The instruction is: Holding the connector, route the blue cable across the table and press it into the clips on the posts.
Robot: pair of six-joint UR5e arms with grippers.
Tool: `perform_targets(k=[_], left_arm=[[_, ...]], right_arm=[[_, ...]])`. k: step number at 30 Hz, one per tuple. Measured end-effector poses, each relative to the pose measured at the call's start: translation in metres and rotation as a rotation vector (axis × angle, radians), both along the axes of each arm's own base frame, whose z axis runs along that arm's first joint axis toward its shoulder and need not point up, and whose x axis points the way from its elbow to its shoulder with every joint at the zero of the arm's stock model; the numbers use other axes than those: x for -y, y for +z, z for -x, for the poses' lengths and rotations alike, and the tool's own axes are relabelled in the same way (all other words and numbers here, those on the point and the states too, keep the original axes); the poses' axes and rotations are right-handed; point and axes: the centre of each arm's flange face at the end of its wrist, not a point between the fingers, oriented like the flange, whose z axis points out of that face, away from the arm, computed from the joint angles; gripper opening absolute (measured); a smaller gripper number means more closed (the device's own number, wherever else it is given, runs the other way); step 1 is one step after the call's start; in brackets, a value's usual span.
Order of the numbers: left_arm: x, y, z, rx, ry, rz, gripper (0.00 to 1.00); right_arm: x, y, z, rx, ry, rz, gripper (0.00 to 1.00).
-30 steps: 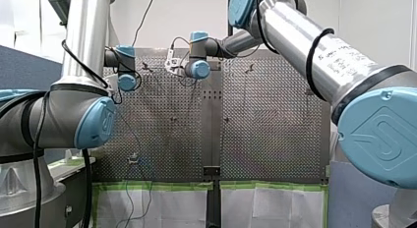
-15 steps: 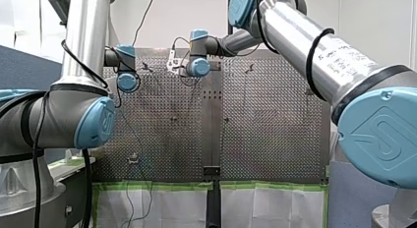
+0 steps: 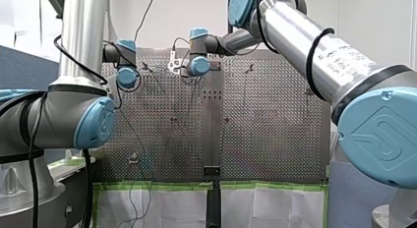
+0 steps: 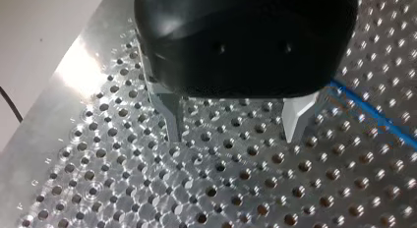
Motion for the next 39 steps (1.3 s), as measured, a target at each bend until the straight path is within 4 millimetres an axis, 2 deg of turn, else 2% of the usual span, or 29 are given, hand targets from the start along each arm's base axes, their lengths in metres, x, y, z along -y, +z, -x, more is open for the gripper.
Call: perform_targets(k=[16,27,39], left_arm=[[0.022,-0.003,0.067,-0.111,-0.078,0.023,1.00],[0.032,0.030,0.093,-0.095,-0.101,-0.023,1.00],[0.044,0.073,0.118,0.011,-0.155,-0.002,1.00]], right_arm=[[-0.006,0.011,0.002,-0.023,-0.026,0.009,0.00],[-0.004,0.011,0.005,-0.029,-0.049,0.006,0.00],[-0.003,0.011,0.006,-0.030,-0.051,0.005,0.00]])
